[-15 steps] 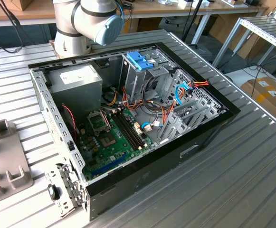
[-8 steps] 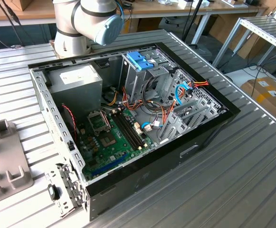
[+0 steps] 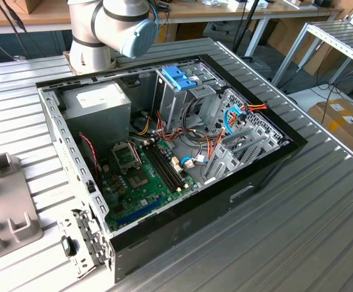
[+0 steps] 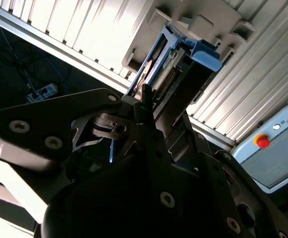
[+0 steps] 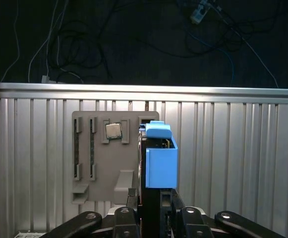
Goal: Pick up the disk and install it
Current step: 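Pick up the disk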
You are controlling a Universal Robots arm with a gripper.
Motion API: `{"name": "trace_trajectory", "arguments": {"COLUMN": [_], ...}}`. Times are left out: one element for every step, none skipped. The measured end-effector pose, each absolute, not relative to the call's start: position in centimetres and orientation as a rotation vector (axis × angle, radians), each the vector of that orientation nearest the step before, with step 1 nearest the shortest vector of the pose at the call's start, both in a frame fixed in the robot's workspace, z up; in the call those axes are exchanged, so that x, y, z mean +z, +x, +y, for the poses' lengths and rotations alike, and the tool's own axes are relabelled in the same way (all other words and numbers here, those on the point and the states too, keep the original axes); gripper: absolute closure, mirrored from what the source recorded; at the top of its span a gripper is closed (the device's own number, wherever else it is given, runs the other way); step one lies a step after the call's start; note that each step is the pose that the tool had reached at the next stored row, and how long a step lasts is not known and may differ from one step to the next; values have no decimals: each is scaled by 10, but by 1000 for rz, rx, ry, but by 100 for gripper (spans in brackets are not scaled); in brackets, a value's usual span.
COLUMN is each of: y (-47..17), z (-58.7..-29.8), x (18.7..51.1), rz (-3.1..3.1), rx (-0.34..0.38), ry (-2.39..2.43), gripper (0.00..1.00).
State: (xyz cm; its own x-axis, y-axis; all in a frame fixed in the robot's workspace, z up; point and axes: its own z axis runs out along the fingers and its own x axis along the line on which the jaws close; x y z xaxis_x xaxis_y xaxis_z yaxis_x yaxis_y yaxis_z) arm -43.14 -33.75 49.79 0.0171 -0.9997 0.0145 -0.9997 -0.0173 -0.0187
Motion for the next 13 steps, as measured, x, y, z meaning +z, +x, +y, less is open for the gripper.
{"name": "trace_trajectory", "arguments": {"y": [-431, -431, -431, -431, -431, -431, -431, -431, -431, -431, -430, -429, -428], "z": [-338, -338, -338, -338, -338, -338, -338, -338, -338, -338, -338, -338, -338], "x": [498, 498, 498, 498, 499, 499, 499, 499, 499, 499, 499, 499, 499], "rz": [2200, 2200, 2200, 2200, 2200, 2200, 2200, 2200, 2200, 2200, 2200, 2200, 2200], "rx": [-37, -37, -37, -37, -37, -37, -37, -37, -37, -37, -37, -37, -37], "ry": [-2238, -2238, -2238, -2238, -2238, -2238, -2238, -2238, -2238, -2238, -2238, -2238, -2238], "gripper": [65, 65, 65, 65, 65, 65, 65, 65, 65, 65, 65, 65, 65]}}
